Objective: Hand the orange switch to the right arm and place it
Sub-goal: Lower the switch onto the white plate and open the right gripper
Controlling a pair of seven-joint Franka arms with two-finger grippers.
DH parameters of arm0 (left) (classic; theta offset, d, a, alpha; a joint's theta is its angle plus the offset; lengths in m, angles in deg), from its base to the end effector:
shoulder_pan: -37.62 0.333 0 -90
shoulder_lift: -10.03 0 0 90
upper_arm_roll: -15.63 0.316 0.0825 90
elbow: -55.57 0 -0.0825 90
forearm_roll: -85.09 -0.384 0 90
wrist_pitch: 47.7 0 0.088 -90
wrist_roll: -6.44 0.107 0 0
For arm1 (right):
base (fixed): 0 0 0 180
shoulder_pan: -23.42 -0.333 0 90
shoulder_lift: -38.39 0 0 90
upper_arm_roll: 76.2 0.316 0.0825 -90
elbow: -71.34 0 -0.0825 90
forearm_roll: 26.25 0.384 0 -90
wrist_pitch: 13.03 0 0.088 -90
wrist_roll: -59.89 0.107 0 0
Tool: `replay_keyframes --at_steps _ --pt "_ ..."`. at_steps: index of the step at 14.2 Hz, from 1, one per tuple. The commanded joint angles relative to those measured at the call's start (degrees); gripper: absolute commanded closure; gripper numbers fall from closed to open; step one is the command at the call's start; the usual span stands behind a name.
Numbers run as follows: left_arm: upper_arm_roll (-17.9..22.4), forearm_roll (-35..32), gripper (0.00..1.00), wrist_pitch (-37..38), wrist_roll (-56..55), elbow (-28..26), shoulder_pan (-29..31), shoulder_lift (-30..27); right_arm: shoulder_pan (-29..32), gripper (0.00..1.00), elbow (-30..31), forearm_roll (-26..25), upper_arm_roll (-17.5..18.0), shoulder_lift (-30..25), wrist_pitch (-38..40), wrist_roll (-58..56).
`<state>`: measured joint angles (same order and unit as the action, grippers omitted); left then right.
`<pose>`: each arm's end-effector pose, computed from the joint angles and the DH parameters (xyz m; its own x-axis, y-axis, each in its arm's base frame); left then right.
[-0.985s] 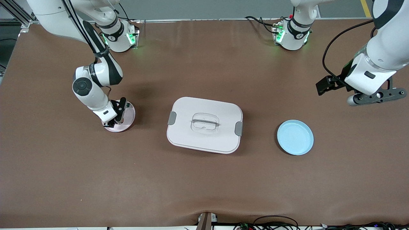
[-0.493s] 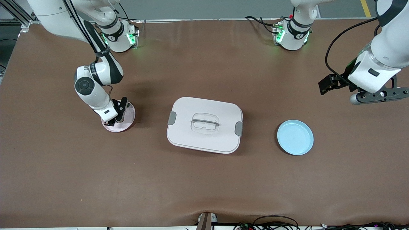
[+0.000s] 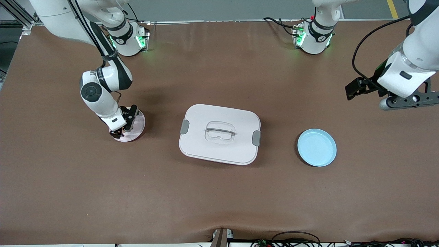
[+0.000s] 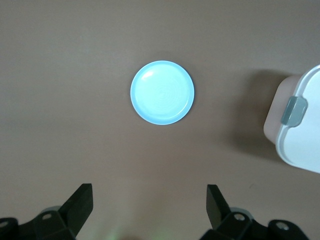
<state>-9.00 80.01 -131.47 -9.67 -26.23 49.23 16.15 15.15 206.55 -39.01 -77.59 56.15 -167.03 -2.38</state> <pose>0.5644 -0.1053 0.6270 0.9969 0.0629 -0.0480 0.0600 -0.9964 -0.0598 0.5077 0.0680 0.1984 0.1643 0.9821 -0.0922 0.9856 -0.1597 0.0558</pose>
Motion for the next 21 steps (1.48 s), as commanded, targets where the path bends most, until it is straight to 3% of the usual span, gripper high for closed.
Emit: replay_keyframes --at_steps 1,6,10,13,15,19,21 --pt "7.2 0.1 0.0 2.1 3.6 -1.8 -5.7 -4.2 0.3 0.0 -2.7 -1.9 0.3 -3.2 8.2 1.7" --pt "16.1 2.0 0.0 2.0 7.3 -5.6 -12.5 -7.7 0.3 0.0 -18.6 -1.1 0.4 -5.0 36.7 1.7" --pt "16.8 2.6 0.0 2.2 8.3 -5.5 -12.8 -8.3 1.4 0.0 -30.0 -0.2 0.2 -5.9 53.8 7.5" --pt "16.7 2.6 0.0 2.4 8.6 -5.5 -12.3 -8.2 4.8 0.0 -31.3 5.9 0.2 -9.7 59.2 19.1" --pt "16.8 2.6 0.0 2.4 8.8 -5.4 -12.2 -8.3 5.7 0.0 -32.4 6.7 0.2 -11.9 61.6 25.6" --pt "16.9 2.5 0.0 2.0 9.3 -5.6 -11.3 -8.2 6.3 0.0 -41.2 7.0 0.2 -11.5 71.2 37.2" --pt "16.9 2.5 0.0 2.0 9.3 -5.6 -11.3 -8.2 9.2 0.0 -44.0 11.5 0.1 -11.9 72.9 38.5"
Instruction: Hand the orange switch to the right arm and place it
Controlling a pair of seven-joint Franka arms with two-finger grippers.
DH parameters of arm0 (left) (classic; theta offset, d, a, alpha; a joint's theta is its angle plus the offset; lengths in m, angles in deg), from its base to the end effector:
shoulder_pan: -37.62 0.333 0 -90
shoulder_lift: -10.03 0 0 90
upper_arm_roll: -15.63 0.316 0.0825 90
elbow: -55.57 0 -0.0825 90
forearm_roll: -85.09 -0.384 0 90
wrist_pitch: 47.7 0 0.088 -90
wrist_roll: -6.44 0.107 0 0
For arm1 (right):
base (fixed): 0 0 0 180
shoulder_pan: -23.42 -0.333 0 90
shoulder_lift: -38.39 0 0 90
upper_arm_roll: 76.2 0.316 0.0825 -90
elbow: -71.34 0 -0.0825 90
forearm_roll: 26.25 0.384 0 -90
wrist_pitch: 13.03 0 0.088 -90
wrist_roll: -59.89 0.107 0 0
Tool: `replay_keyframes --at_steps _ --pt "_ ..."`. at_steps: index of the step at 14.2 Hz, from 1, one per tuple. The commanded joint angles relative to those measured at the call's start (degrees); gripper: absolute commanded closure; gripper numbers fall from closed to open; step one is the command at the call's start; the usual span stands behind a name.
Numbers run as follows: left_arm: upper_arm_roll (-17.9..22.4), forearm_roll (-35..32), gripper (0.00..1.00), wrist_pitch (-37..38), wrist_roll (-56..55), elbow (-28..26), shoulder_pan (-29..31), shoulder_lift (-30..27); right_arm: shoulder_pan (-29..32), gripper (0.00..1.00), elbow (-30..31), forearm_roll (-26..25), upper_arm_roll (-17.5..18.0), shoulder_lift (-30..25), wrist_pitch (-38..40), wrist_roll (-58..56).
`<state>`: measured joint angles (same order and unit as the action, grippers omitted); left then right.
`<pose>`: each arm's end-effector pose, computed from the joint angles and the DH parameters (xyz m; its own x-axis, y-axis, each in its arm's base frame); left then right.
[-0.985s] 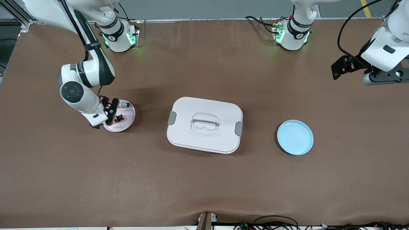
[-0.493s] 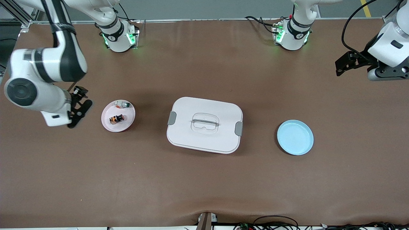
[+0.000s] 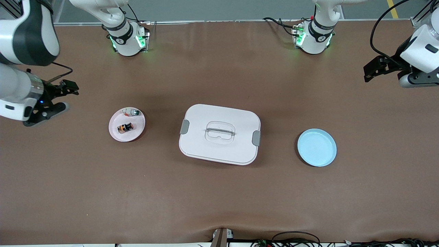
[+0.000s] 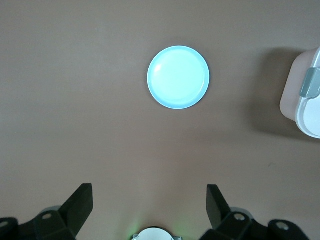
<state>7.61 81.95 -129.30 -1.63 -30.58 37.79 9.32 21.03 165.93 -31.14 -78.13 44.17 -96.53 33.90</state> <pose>0.5313 -0.0672 0.6502 0.9982 0.0120 -0.0583 0.0082 -0.9978 -0.0652 0.5598 -0.0047 0.5237 0.8500 0.4339 -0.2986 0.4405 -0.8964 -0.0485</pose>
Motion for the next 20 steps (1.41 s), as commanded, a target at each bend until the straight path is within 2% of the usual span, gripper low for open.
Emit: replay_keyframes --at_steps 1,4,6,11,16,20 --pt "0.3 0.6 0.0 -0.1 1.2 -1.1 0.2 -1.4 5.2 0.0 -5.1 5.9 0.5 0.2 3.3 6.4" --pt "0.3 0.6 0.0 -0.4 1.2 -1.3 0.2 -1.4 5.6 0.0 -10.2 6.4 0.6 0.6 6.9 17.2" --pt "0.3 0.6 0.0 -0.7 1.2 -1.2 0.4 -1.4 5.6 0.0 -10.3 6.3 0.6 0.6 7.0 21.3" --pt "0.2 0.6 0.0 -1.6 1.5 -2.1 0.5 -1.6 5.2 0.0 -12.0 3.2 0.8 0.8 7.8 21.1" --pt "0.1 0.6 0.0 -3.8 3.4 -6.2 0.4 -4.4 5.2 0.0 -16.4 4.1 1.1 0.8 8.7 21.3" --pt "0.1 0.6 0.0 -4.4 7.4 -7.4 0.4 -5.3 3.5 0.0 -16.4 5.2 1.2 0.7 11.3 21.2"
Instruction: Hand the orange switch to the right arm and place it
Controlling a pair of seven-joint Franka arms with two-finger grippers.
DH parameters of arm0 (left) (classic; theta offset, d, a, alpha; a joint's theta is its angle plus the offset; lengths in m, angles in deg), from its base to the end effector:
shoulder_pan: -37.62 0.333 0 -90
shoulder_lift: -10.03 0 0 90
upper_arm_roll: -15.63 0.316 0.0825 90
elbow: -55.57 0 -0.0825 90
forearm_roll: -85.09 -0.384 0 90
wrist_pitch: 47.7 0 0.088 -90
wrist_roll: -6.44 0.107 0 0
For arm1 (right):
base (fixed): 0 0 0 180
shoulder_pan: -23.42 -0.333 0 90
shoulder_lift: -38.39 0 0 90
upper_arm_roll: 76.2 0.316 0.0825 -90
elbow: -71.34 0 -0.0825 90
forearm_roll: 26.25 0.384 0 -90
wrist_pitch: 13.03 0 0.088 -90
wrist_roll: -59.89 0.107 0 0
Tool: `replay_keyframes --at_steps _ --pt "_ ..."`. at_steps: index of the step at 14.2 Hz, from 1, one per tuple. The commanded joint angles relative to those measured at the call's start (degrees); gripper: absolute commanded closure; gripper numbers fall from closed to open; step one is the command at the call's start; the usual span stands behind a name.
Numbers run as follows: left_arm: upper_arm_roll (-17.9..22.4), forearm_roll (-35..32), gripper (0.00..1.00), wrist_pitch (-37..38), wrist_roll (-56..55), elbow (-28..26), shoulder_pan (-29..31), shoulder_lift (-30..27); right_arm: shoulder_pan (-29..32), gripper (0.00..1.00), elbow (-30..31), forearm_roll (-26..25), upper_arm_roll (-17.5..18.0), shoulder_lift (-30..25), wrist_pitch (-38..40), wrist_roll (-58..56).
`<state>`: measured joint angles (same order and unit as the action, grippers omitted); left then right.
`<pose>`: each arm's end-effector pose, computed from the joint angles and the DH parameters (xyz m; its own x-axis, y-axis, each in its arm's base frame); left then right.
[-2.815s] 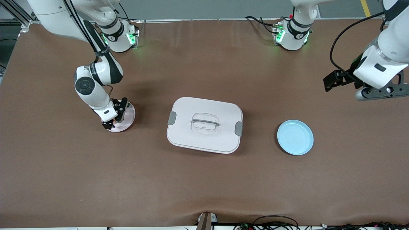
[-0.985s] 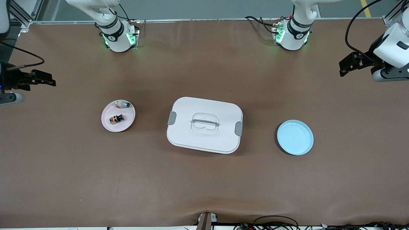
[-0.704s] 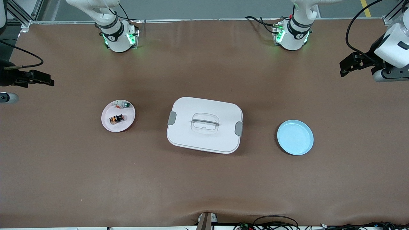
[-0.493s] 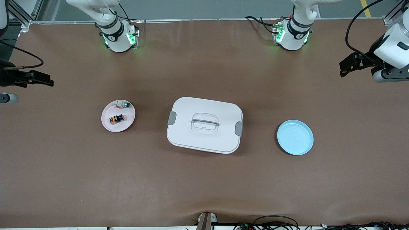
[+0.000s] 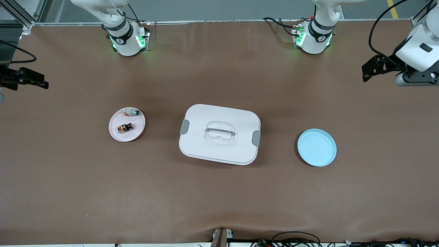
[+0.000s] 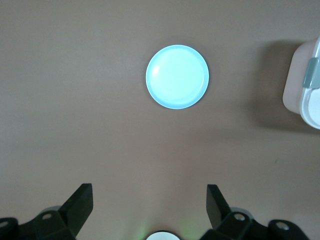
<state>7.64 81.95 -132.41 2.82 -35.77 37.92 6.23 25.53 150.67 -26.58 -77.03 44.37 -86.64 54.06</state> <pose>0.5200 -0.0666 0.6413 0.9968 -0.0652 -0.0457 -0.0681 -0.9954 -0.0669 0.5547 -0.0287 0.6297 0.9780 0.0496 -0.2025 0.0479 -0.9988 -0.0134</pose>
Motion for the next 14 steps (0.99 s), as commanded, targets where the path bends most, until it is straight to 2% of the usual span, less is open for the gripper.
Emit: replay_keyframes --at_steps 1,6,11,14 --pt "0.2 0.7 0.0 -1.2 4.5 -2.3 0.3 -2.1 -1.2 0.0 -1.1 0.8 0.0 0.4 0.8 1.6" --pt "-0.1 0.7 0.0 -0.4 4.9 -1.8 0.2 -2.2 0.0 0.0 -0.3 3.1 -0.7 -1.3 -1.3 3.4" --pt "-0.1 0.7 0.0 0.2 4.9 -1.6 0.3 -2.3 -0.1 0.0 8.0 3.6 -0.6 -6.8 -8.6 6.1" --pt "-0.1 0.7 0.0 0.8 4.8 -1.6 0.3 -2.3 0.2 0.0 8.4 3.5 -0.7 -7.2 -9.2 6.1"
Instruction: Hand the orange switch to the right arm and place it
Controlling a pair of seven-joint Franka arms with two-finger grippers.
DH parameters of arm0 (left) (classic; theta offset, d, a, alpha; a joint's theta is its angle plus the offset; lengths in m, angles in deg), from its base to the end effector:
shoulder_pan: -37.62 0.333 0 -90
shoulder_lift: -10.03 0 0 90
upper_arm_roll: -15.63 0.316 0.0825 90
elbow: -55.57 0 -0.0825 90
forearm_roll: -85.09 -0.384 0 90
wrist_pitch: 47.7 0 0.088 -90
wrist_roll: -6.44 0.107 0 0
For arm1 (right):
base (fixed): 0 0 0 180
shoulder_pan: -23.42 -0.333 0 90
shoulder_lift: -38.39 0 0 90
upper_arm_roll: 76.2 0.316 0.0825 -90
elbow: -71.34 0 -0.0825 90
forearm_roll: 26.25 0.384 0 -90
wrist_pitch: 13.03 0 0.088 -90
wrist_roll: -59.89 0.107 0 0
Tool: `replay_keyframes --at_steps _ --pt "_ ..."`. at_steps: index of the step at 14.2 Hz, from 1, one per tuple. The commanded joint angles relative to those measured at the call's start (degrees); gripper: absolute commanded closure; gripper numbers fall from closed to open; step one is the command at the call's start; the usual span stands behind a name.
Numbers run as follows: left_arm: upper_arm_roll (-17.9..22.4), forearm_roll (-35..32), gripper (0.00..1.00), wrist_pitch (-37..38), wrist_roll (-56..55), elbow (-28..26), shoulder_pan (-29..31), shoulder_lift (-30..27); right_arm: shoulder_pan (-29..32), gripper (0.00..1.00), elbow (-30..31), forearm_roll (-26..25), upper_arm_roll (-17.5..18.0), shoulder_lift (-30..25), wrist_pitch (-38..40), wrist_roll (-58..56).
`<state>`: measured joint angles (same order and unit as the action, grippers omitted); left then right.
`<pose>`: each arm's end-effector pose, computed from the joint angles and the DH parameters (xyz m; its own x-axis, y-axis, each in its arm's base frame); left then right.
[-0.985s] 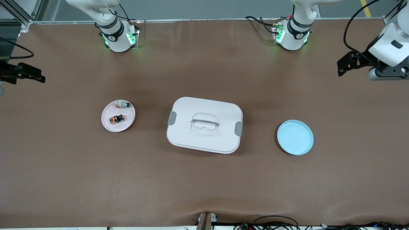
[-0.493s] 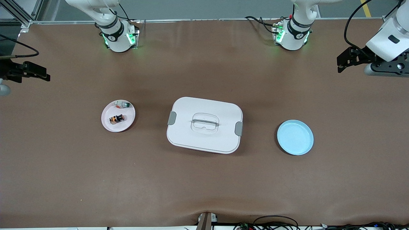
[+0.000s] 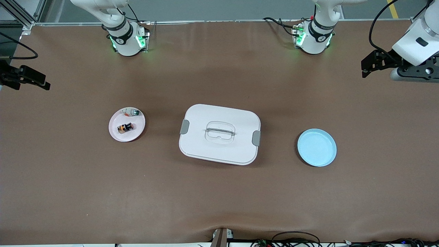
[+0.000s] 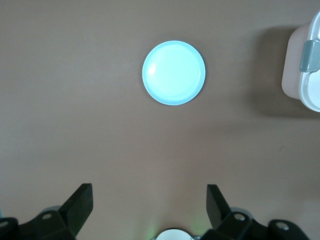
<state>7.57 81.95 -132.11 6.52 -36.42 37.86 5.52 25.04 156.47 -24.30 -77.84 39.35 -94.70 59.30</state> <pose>0.5154 -0.0676 0.6421 0.9899 -0.1309 -0.0542 -0.1344 -0.9888 -0.0657 0.5441 -0.0268 0.6427 0.9962 -0.0415 -0.0766 -0.0443 -0.9984 -0.0343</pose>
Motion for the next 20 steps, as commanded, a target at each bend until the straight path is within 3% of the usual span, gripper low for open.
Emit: replay_keyframes --at_steps 1,20 --pt "0.2 0.7 0.0 0.6 1.3 -1.0 0.4 -1.7 0.7 0.0 2.5 1.2 0.1 -2.2 -1.0 0.9" --pt "0.5 3.3 0.0 2.6 1.1 1.7 0.7 -1.1 2.3 0.0 2.0 1.2 0.1 -2.2 -1.2 0.9"
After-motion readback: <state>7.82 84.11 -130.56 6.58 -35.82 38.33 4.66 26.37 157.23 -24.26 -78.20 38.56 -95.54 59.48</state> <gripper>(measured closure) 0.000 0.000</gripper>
